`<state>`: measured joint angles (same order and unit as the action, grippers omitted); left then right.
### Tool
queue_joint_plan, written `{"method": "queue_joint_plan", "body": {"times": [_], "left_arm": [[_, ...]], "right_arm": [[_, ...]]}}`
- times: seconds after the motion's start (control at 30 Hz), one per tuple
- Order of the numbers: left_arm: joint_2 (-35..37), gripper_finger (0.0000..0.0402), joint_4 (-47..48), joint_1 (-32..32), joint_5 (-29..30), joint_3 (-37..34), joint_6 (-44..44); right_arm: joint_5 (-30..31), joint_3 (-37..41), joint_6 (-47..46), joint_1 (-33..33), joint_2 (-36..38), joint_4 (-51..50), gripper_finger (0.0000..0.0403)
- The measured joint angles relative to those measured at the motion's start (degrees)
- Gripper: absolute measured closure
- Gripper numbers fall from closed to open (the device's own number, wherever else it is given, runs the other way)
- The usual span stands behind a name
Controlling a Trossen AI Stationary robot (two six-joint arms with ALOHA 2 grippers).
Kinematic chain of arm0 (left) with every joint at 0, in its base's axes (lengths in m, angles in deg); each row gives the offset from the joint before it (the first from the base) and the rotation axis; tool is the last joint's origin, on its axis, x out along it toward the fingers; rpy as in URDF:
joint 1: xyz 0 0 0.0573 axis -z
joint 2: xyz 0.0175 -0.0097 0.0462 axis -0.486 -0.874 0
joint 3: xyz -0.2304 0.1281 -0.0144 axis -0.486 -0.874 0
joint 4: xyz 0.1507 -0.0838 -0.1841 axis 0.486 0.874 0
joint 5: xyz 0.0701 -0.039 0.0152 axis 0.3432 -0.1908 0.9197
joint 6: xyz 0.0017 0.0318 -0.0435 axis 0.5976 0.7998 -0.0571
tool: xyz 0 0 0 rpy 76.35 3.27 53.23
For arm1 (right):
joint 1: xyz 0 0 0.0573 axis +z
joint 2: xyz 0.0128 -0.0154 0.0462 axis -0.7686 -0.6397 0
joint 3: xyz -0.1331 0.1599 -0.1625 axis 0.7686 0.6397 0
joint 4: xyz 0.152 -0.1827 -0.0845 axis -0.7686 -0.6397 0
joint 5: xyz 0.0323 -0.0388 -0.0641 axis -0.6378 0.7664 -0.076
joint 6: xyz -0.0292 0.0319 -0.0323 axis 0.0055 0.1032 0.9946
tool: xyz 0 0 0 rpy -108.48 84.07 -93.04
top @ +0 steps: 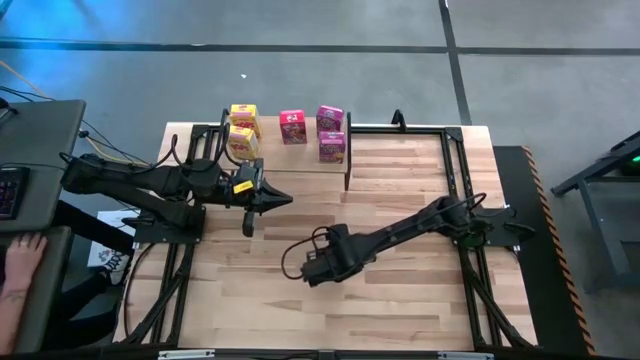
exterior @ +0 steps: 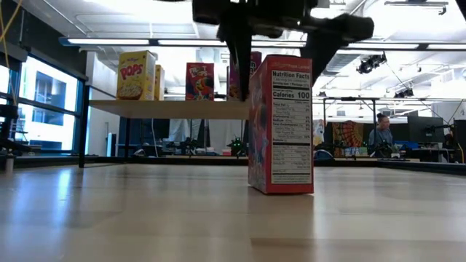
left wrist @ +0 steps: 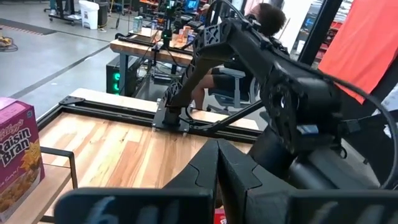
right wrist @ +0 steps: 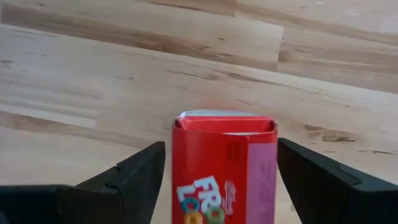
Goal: Stack cereal on shelf
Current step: Put the red cereal box on the shelf aligned with the other red cereal box
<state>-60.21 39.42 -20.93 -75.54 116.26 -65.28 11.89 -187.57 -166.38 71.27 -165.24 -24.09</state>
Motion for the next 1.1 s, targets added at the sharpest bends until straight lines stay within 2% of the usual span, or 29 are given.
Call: {"method": "queue_joint_plan", "body": {"times": [0.5,0.83,1.1], "left_arm": [[0.0,0.0402,0.0,0.0,0.0,0.0,0.0],[0.0,0.0401,0.2,0.0,1.0,0.0,2.2],[4.8,0.0401,0.3,-3.2,2.2,0.0,3.6]], "right_arm": [[-1.5,0.0,0.0,0.0,-1.7,-0.7,0.0123],[-2.9,0.0,0.5,0.0,-1.7,-0.7,0.0224],[-4.0,0.1,8.5,-0.3,1.5,-0.5,0.0258]]}}
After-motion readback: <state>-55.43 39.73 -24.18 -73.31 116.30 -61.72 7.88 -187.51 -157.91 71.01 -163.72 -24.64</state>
